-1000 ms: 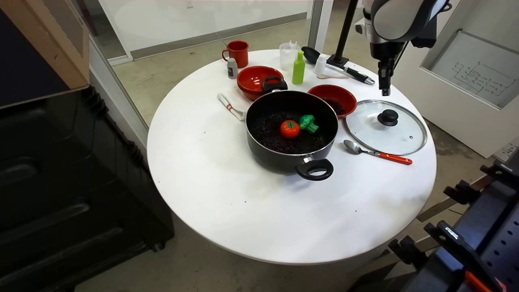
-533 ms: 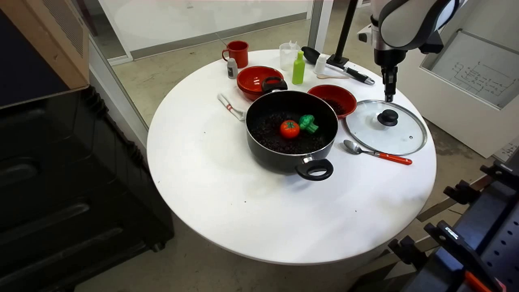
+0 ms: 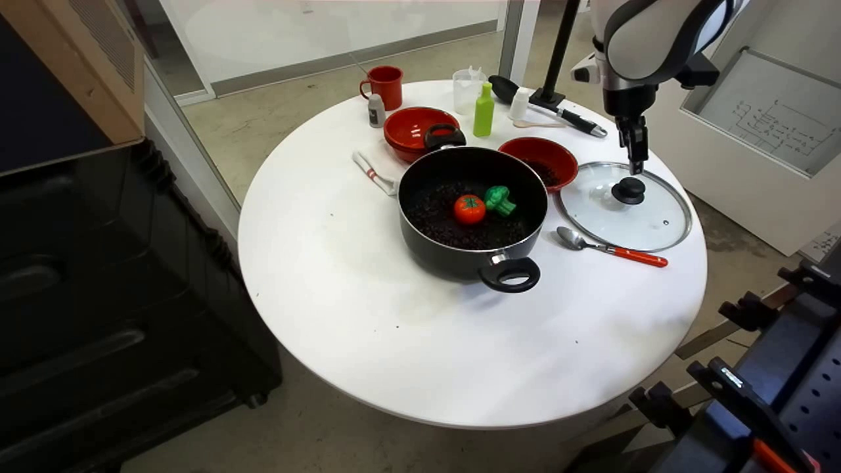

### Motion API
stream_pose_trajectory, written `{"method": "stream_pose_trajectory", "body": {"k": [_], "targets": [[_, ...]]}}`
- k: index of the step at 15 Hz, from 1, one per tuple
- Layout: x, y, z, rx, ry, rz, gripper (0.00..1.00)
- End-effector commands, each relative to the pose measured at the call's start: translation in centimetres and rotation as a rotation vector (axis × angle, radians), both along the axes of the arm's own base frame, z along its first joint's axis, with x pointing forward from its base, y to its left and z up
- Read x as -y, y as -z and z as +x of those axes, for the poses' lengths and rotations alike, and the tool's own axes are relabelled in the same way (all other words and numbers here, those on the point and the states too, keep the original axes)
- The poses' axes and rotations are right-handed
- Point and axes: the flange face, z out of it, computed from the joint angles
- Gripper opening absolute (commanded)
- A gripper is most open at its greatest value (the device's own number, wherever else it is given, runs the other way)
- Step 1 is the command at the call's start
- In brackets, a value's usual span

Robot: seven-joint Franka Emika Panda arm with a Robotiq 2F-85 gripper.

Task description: Move the objects from the orange bowl to the black pot, then cover the black pot with the glass lid

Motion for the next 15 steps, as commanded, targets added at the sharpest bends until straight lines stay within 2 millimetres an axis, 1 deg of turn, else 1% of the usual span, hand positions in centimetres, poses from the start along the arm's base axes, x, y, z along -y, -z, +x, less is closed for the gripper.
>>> {"method": "stream_pose_trajectory", "body": {"k": [1,8,12,15], "targets": [[-0.9,-0.1,-0.1,-0.059,-0.057,-0.018,1.0],[-3.3,1.7,0.0,-0.105,-0.12,-0.062,1.0],[-3.7,3.2,-0.3,-0.125,-0.135,-0.068,1.0],[-3.7,3.9,-0.8,-0.129,-0.139,-0.064,1.0]]}}
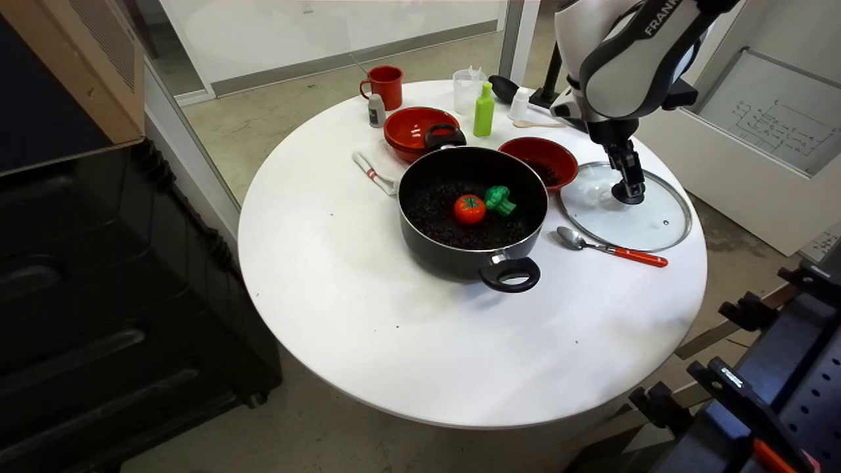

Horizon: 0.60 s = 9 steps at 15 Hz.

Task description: Move the objects from the orange bowl to the black pot, then cover the black pot with the glass lid

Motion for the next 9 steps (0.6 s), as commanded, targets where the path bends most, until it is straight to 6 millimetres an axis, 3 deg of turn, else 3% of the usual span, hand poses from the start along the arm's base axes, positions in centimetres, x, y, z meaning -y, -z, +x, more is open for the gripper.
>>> {"method": "stream_pose_trajectory", "body": {"k": [1,3,7,9], "targets": [[0.19,0.63,-0.16,-0.001,-0.014,-0.025,0.85],[0.21,0.83,-0.27,0.0,-0.013,-0.024,0.66],[0.25,1.06,-0.49,0.0,-0.003,-0.029,0.37],[0.24,0.88,-0.35,0.008,0.005,-0.038,0.3]]}}
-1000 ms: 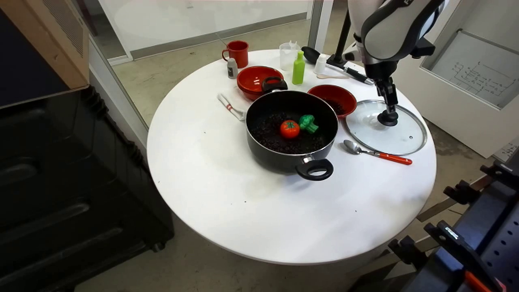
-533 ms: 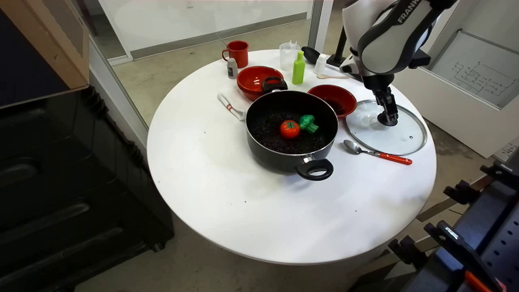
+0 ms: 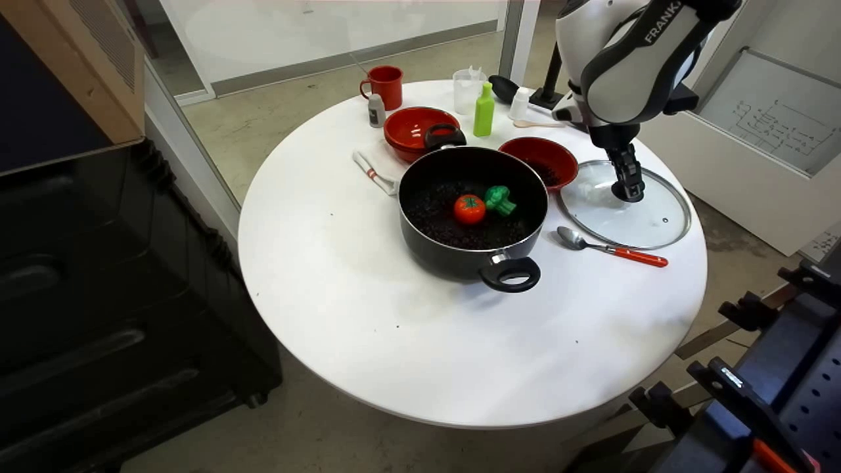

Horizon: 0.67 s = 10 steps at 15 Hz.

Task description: Move the objects from the orange bowl to the black pot, then cover the black pot with the glass lid

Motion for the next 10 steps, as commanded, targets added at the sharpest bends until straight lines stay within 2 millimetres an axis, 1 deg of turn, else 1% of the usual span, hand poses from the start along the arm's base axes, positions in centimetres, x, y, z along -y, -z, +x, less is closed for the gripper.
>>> {"method": "stream_pose_trajectory", "body": {"k": [1,7,10], "targets": [[0.0,0.0,0.0,0.011,0.0,-0.032,0.26],[0.6,-0.9,0.4,0.012,0.043,-0.034,0.25],[1.3,-1.7,0.6,0.025,0.071,-0.047,0.25]]}}
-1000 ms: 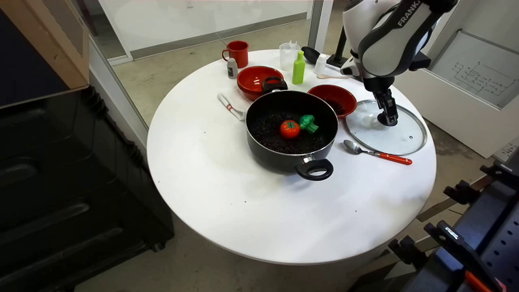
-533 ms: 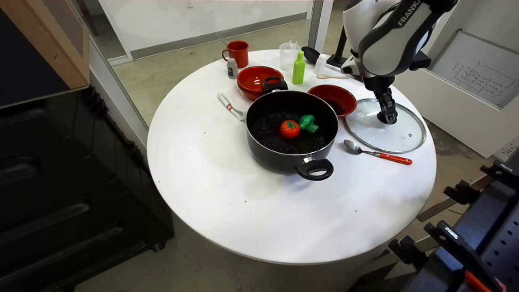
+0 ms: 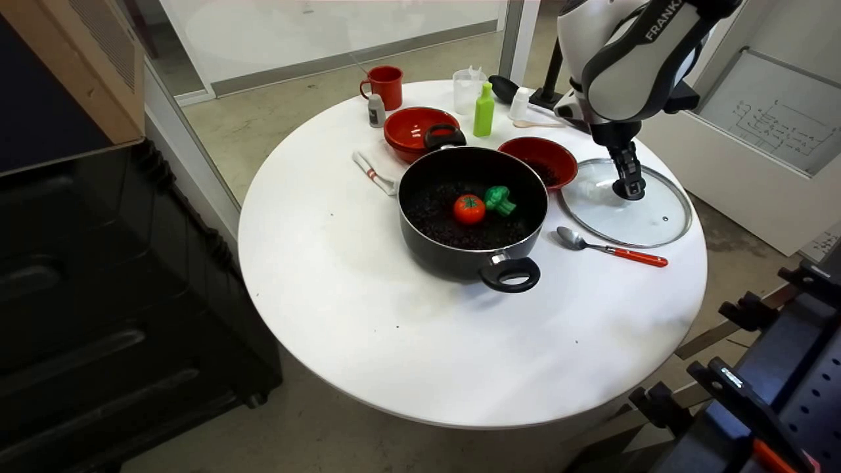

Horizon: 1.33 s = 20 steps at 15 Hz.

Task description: Move the objects from the orange bowl to the black pot, then cover the black pot with the glass lid

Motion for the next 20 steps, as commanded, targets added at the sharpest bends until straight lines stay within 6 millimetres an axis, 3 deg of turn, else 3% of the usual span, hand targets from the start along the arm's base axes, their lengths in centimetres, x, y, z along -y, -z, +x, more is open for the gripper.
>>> {"method": "stream_pose_trajectory", "body": {"k": [1,9,13,16,20], "targets": [[1.2,-1.6,0.6,0.013,0.049,-0.036,0.25],[3.5,-5.1,1.7,0.043,0.12,-0.127,0.25],[4.6,-9.9,2.1,0.07,0.15,-0.175,0.25],[4.9,-14.5,2.5,0.111,0.18,-0.194,0.25],[2.7,-20.9,3.9,0.192,0.236,-0.19,0.25]]}}
